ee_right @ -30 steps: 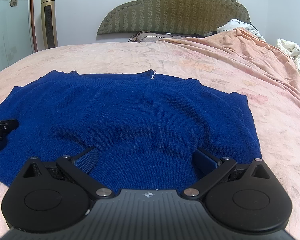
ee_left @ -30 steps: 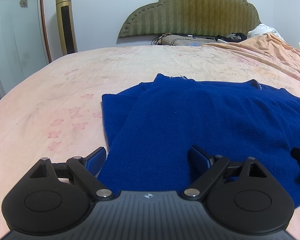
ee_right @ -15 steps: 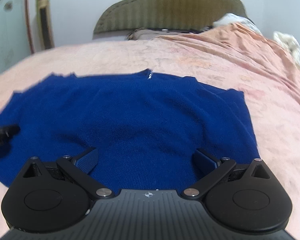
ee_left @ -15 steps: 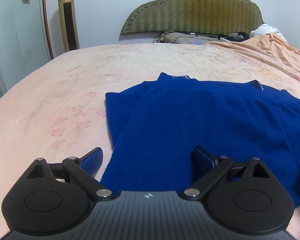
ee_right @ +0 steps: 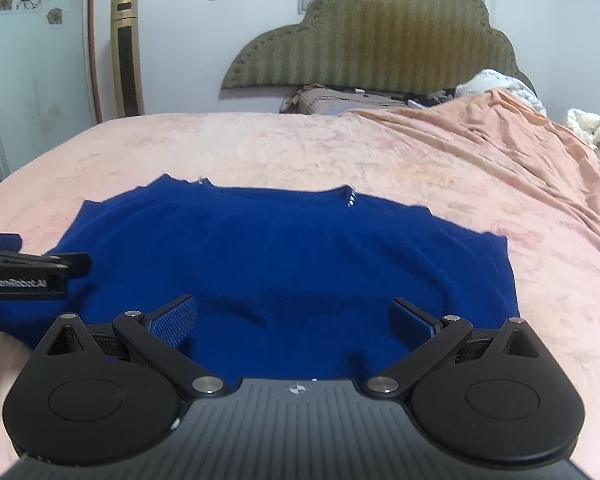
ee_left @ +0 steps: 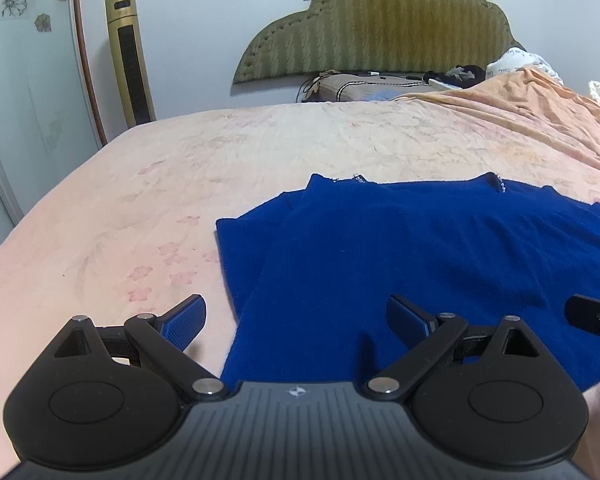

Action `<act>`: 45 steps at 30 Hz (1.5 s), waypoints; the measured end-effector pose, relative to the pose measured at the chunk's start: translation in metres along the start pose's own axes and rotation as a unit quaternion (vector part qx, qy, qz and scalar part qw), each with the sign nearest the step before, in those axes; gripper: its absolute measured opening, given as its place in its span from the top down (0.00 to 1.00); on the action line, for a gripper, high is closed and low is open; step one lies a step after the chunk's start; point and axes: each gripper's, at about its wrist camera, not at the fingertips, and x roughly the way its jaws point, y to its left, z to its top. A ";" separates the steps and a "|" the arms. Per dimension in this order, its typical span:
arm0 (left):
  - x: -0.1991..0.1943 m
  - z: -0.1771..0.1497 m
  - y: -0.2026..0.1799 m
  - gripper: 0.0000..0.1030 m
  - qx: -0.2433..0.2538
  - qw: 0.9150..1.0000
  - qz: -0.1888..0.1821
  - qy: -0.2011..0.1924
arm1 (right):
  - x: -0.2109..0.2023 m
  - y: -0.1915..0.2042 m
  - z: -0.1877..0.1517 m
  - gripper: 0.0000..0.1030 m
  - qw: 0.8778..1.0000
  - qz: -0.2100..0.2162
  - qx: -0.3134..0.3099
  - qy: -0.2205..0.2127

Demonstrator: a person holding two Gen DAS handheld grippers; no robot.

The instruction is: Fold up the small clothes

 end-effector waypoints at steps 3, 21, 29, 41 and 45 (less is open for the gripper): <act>-0.001 -0.001 -0.003 0.05 0.001 1.000 0.002 0.004 | -0.003 -0.002 -0.004 0.00 1.000 -0.007 0.004 0.000; 0.002 -0.001 -0.007 0.05 0.012 1.000 0.008 0.016 | -0.027 -0.015 -0.009 0.00 0.999 -0.027 0.005 -0.024; 0.004 0.000 -0.007 0.05 0.016 1.000 0.010 0.016 | -0.028 -0.004 -0.010 0.00 0.999 -0.033 -0.020 -0.028; 0.007 0.002 -0.004 0.05 0.018 1.000 0.009 0.016 | -0.031 0.009 -0.009 0.00 0.996 -0.036 -0.066 -0.039; 0.012 0.008 0.010 0.05 0.020 1.000 0.005 0.016 | -0.036 0.021 -0.011 0.00 0.993 -0.042 -0.095 -0.054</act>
